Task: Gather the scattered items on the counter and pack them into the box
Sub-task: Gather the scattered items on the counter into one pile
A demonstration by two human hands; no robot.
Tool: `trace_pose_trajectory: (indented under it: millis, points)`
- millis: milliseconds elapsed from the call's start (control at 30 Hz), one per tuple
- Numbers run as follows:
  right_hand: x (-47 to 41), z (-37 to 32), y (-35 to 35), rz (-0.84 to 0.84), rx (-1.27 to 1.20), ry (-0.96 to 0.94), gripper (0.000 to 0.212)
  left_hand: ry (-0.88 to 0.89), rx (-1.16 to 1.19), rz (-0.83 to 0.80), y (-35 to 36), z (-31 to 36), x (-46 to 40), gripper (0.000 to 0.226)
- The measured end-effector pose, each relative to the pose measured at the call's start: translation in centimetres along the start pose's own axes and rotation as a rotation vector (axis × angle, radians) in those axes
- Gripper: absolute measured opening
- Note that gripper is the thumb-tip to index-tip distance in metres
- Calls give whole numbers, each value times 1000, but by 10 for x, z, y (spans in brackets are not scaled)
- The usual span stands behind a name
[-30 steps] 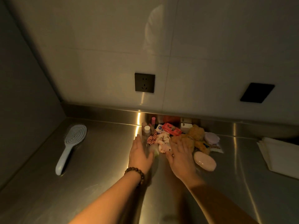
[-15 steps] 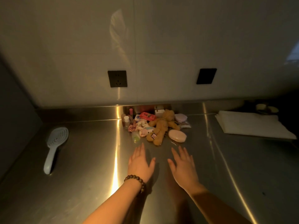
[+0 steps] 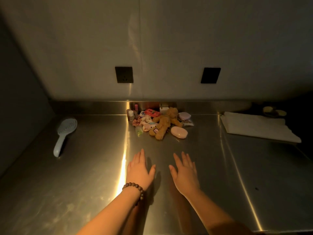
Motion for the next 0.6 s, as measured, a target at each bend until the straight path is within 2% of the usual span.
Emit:
trace_pose_trajectory:
  millis: [233, 433, 600]
  points:
    - [10, -60, 3, -30, 2, -135, 57, -79, -36, 98, -51, -37, 28, 78]
    - [7, -150, -1, -19, 9, -255, 56, -159, 6, 175, -111, -98, 30, 77]
    - [-9, -228, 12, -20, 0, -281, 55, -184, 30, 193, -157, -158, 15, 79]
Point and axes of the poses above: each hand's wrist, its own x-axis away from the middle knuckle, its own y-axis out of the palm, z = x × y, the point moved 10 cm from there along -x, towards the middle knuckle, and after that the axes turned 15 degrees about x, right-handed, at the moved point
